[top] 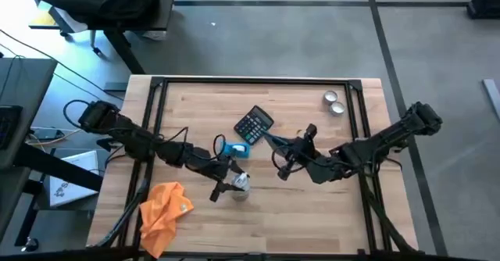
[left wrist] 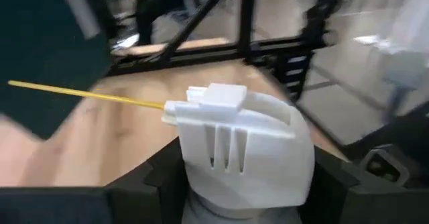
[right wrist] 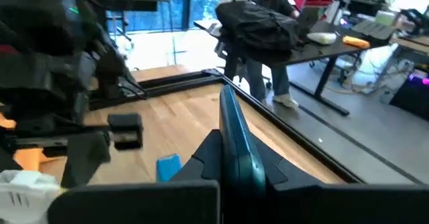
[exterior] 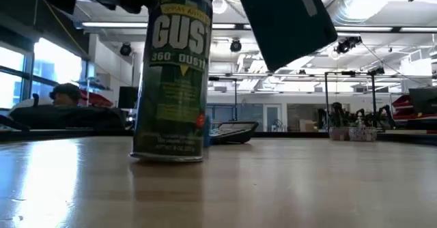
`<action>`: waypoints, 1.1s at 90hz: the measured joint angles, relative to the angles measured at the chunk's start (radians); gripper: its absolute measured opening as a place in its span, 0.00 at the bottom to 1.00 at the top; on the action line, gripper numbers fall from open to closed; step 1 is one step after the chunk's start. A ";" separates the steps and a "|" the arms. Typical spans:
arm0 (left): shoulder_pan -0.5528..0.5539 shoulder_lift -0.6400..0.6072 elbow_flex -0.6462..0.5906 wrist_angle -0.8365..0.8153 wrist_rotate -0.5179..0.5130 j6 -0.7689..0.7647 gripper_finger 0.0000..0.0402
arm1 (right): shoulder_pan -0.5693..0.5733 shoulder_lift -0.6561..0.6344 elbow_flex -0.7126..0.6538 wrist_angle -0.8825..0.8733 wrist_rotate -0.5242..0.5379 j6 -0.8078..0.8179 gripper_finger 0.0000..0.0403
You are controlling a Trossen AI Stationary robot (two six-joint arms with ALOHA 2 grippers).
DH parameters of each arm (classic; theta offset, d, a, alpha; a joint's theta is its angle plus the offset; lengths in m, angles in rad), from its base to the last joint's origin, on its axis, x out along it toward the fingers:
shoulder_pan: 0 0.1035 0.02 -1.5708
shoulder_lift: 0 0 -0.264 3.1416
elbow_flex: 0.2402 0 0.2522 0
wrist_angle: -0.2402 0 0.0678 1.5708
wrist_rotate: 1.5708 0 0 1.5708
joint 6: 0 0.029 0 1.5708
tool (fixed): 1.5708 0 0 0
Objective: Apply microfiber cloth
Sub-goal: Spray the cellphone using the white spray bottle
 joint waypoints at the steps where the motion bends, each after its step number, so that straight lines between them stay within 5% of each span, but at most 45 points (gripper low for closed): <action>1: -0.003 -0.004 0.000 -0.007 -0.014 0.000 0.48 | -0.001 0.000 0.000 0.001 0.001 0.001 0.00; 21: -0.062 -0.031 -0.001 -0.058 -0.247 0.003 0.49 | -0.047 0.003 0.000 0.014 -0.027 -0.031 0.00; 38: -0.095 -0.028 -0.001 -0.052 -0.257 -0.032 0.44 | -0.116 0.019 0.000 0.100 -0.102 -0.237 0.00; 62: -0.112 -0.028 -0.001 -0.048 -0.282 -0.049 0.45 | -0.278 0.121 0.000 0.342 -0.438 -0.388 0.00; 83: -0.112 -0.028 0.000 -0.074 -0.272 -0.080 0.66 | -0.335 0.181 0.000 0.368 -0.494 -0.368 0.00; 99: -0.111 -0.029 0.002 -0.123 -0.338 -0.112 0.53 | -0.331 0.154 0.000 0.391 -0.483 -0.366 0.00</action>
